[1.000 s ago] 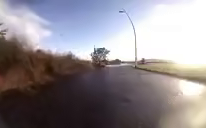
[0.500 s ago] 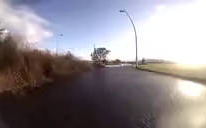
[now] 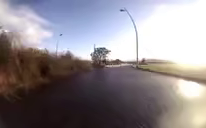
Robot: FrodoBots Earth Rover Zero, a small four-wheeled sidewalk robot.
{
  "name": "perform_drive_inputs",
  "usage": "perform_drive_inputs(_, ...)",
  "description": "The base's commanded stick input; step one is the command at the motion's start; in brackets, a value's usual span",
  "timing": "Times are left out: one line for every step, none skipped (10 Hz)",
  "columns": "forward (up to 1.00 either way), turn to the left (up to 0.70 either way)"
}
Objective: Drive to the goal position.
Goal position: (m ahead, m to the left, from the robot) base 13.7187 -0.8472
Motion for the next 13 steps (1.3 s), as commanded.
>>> perform_drive_inputs(0.45,0.0)
perform_drive_inputs(0.45,0.0)
perform_drive_inputs(0.45,0.0)
perform_drive_inputs(0.45,0.0)
perform_drive_inputs(0.45,0.0)
perform_drive_inputs(0.45,0.0)
perform_drive_inputs(0.45,0.0)
perform_drive_inputs(0.45,0.0)
perform_drive_inputs(0.45,0.0)
perform_drive_inputs(0.45,0.0)
perform_drive_inputs(0.45,0.0)
perform_drive_inputs(0.45,0.0)
perform_drive_inputs(0.45,0.0)
